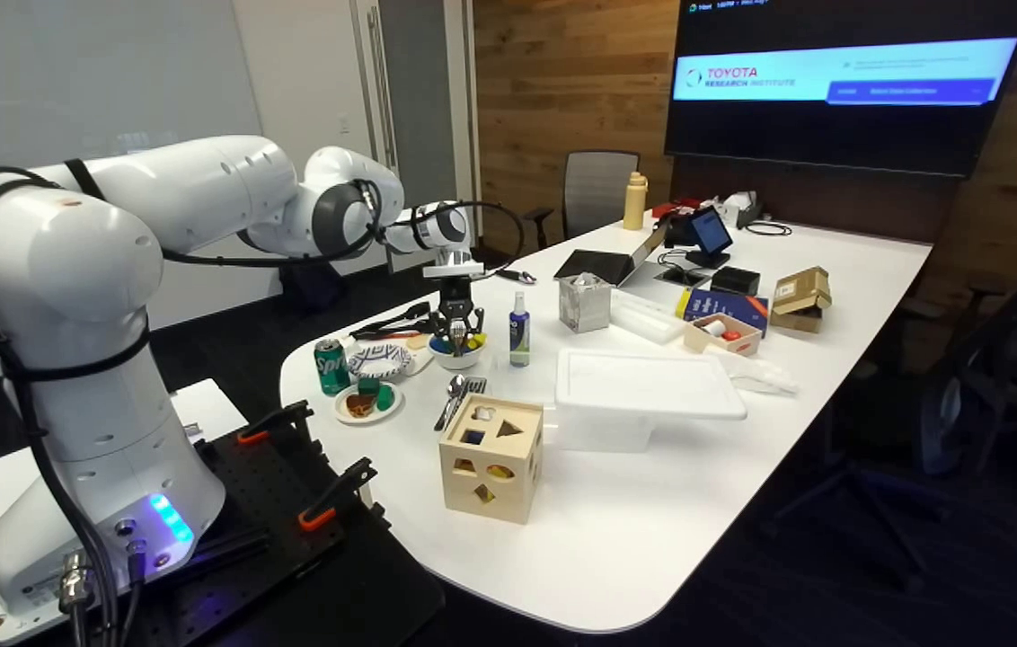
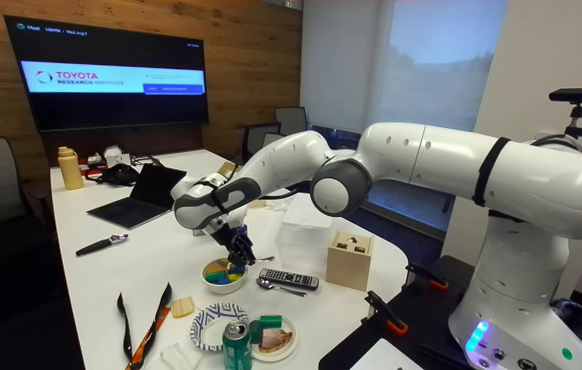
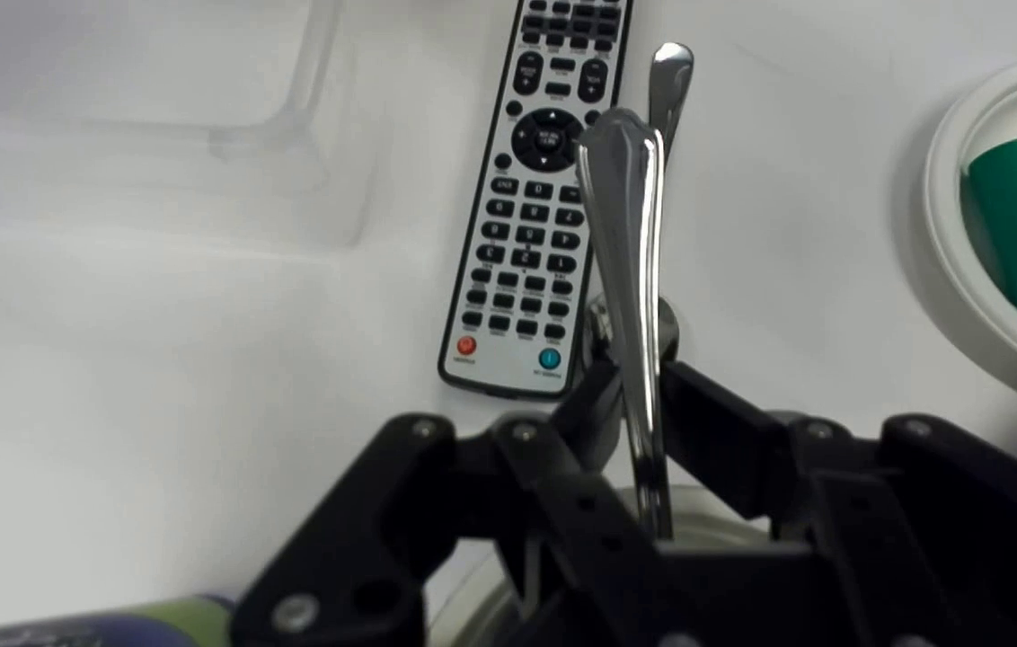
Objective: Use the fork to stir the blocks in the white bowl.
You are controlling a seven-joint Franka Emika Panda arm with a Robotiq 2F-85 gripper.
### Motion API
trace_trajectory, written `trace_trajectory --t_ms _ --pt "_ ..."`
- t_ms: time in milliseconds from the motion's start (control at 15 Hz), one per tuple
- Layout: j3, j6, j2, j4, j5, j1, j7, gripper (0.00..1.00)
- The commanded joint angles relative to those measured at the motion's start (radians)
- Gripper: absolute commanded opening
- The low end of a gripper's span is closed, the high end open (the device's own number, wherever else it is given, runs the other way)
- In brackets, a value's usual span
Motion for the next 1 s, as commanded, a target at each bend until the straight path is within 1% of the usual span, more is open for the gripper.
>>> trace_trajectory --t_ms 0,333,467,933 --pt "-0.024 -0.06 0.001 -0.026 -0.036 0.032 0.055 0.05" --pt "-0.002 -0.134 0.001 -0.045 -0.042 0.037 0.026 0.05" --pt "0.008 -0.141 0.002 -0.05 -0.041 0.035 0.006 0.05" --pt "0.046 -0.073 0.002 -0.04 -0.02 0.016 -0.057 0.05"
